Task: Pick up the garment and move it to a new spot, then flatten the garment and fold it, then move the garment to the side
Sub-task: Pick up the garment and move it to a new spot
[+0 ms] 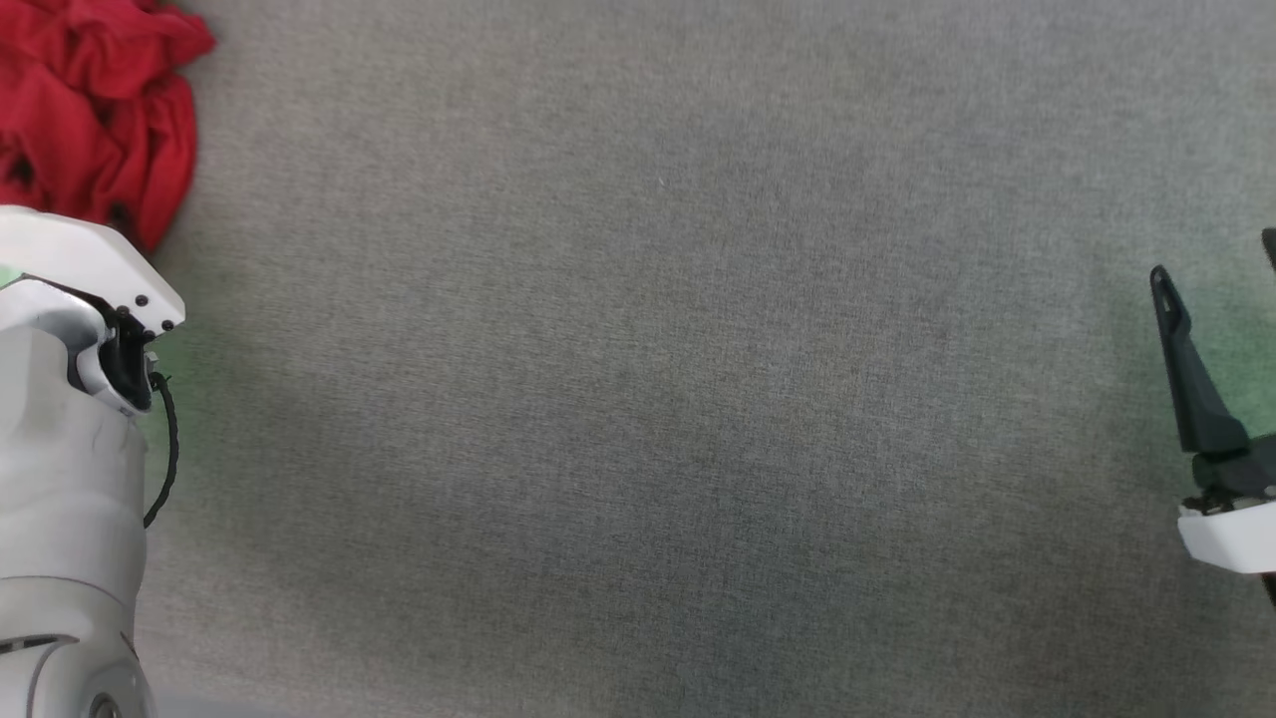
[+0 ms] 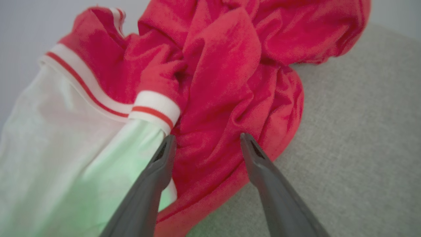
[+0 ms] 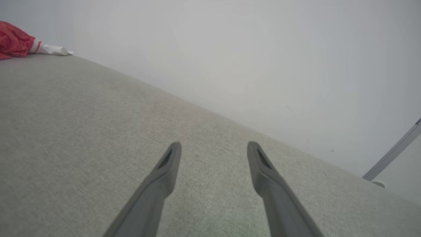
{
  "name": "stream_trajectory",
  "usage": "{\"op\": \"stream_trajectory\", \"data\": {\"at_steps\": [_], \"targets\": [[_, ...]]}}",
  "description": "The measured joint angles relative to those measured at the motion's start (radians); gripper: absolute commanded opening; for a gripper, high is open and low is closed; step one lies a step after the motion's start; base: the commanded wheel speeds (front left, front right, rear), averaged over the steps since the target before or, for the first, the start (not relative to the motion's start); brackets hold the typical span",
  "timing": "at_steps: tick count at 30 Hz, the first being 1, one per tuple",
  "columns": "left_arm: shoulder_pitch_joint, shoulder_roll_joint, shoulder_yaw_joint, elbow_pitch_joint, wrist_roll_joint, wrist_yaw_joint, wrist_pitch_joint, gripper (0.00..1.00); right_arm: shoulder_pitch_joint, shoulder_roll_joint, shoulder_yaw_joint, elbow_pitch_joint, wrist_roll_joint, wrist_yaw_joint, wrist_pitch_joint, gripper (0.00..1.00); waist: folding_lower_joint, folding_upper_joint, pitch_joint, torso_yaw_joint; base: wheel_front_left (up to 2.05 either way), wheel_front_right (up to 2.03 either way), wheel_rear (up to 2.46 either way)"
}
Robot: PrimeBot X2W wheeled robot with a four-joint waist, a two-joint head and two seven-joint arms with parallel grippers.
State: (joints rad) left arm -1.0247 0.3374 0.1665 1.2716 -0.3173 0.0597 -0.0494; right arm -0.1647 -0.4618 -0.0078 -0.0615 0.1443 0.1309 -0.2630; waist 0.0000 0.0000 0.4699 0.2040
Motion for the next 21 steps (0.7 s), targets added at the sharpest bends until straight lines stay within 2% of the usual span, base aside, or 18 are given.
{"op": "stream_trajectory", "data": {"at_steps": [5, 10, 12, 13, 14, 17, 21], "targets": [[-0.019, -0.007, -0.006, 0.009, -0.005, 0.034, 0.109, 1.0, -0.006, -0.017, -0.003, -0.02, 0.0, 0.0, 0.0, 1.0, 0.0, 0.0, 0.038, -0.006, 0.0, 0.0, 0.0], [-0.033, -0.007, -0.009, 0.004, -0.024, 0.036, 0.215, 1.0, -0.01, -0.022, 0.003, -0.026, 0.002, 0.0, 0.0, 1.0, 0.0, 0.0001, 0.049, -0.008, 0.0, 0.0, 0.0], [-0.035, -0.006, -0.005, 0.003, -0.027, 0.046, 0.222, 1.0, -0.01, -0.022, 0.004, -0.026, 0.003, 0.0, 0.0, 1.0, 0.0, 0.0, 0.05, -0.008, 0.0, 0.0, 0.0], [-0.035, -0.008, -0.006, 0.002, -0.027, 0.042, 0.228, 0.63, -0.011, -0.022, 0.005, -0.026, 0.003, 0.0, 0.0, 1.0, 0.0, 0.0, 0.049, -0.008, 0.0, 0.0, 0.0], [-0.035, -0.009, -0.001, 0.003, -0.037, 0.041, 0.223, 0.0, -0.011, -0.022, 0.005, -0.025, 0.003, 0.0, 0.0, 1.0, 0.0, 0.0, 0.048, -0.008, 0.0, 0.0, 0.0], [-0.033, -0.011, 0.001, 0.007, -0.043, 0.043, 0.175, 0.0, -0.014, -0.022, 0.004, -0.023, 0.003, 0.0, 0.0, 1.0, 0.0, 0.0, 0.042, -0.007, 0.0, 0.0, 0.0], [-0.033, 0.013, -0.003, 0.009, -0.042, 0.032, 0.109, 0.0, -0.015, -0.013, -0.003, -0.015, 0.002, 0.0, 0.0, 1.0, 0.0, 0.0, 0.021, -0.005, 0.0, 0.0, 0.0]]}}
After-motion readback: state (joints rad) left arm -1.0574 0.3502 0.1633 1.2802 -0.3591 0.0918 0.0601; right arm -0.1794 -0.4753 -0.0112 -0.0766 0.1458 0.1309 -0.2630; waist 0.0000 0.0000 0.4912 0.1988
